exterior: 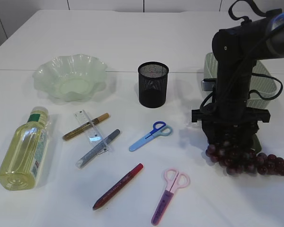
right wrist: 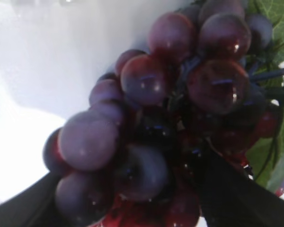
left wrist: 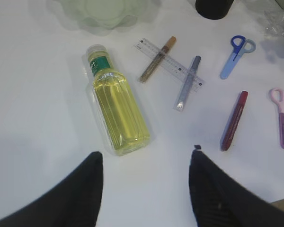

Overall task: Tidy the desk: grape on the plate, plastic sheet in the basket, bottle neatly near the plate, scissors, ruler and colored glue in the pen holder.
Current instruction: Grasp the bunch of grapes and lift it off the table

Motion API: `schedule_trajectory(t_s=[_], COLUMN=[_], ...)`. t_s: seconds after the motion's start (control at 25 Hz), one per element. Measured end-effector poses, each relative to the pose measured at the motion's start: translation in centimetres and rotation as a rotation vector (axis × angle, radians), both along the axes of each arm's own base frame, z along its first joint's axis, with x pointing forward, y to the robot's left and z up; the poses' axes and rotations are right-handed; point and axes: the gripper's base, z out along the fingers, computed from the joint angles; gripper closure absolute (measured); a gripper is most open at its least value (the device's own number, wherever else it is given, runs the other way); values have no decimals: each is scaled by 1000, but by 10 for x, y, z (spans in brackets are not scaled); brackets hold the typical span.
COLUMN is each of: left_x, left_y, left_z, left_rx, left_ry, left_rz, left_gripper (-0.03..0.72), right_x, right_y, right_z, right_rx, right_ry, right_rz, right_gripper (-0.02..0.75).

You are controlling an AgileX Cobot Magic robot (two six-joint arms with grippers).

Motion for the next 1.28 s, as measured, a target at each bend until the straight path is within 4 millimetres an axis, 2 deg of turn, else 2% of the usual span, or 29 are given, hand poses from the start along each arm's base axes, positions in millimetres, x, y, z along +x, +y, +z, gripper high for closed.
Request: schedule_trajectory(t_s=[0.64, 0.96, 1.12, 1.28], left_x=[-1, -2, -3, -3], left_y=[0, 0, 0, 0], left_z=[-1, -2, -3, -3], left_rx=[3, 6, 7, 7], left_ry=[14, 31, 38, 40], left_rz=[-3, -6, -7, -7], left_gripper=[267, 267, 267, 267], right_x=[4, 8, 8, 8], right_y=[1, 2, 2, 2], right_z=[-11, -11, -11, -11], right_rx=[-13, -1, -1, -1], right_ry=[-14, -51, -55, -55], right_rz=[14, 17, 17, 17], right_gripper=[196, 372, 431, 451])
